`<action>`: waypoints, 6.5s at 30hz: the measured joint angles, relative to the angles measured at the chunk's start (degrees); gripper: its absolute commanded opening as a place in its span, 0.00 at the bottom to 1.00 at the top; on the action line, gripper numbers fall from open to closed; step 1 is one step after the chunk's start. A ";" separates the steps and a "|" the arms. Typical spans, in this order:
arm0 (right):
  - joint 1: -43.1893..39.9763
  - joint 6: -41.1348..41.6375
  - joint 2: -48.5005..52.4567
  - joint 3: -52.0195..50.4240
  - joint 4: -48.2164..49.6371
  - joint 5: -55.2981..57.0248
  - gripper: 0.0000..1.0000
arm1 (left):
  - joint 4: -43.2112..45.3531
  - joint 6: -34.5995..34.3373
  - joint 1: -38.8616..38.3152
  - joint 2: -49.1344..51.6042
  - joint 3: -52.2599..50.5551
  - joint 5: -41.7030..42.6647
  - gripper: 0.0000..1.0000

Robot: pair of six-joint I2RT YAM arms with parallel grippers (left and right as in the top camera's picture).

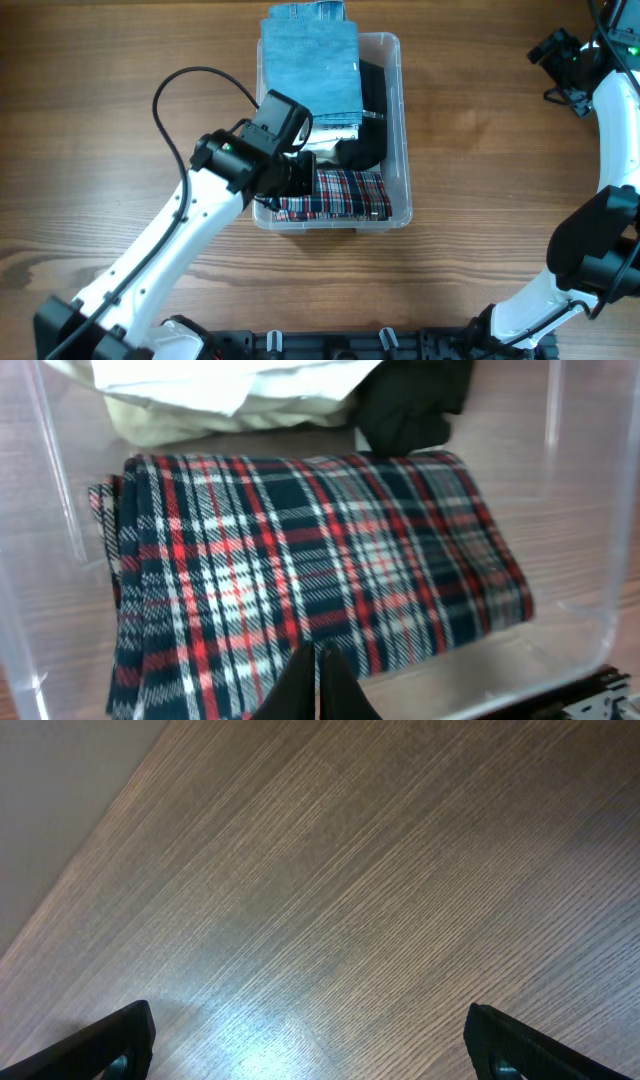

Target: Pack container

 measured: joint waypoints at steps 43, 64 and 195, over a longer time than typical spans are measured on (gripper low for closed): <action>0.00 0.02 0.00 0.00 0.00 0.00 1.00 | -8.63 2.19 0.24 15.98 17.77 6.34 0.06; 0.00 0.02 0.00 0.00 0.00 0.00 1.00 | -11.15 2.86 -10.80 27.78 17.81 8.55 0.18; 0.00 0.02 0.00 0.00 0.00 0.00 1.00 | -9.35 28.96 9.07 2.27 27.04 8.98 0.04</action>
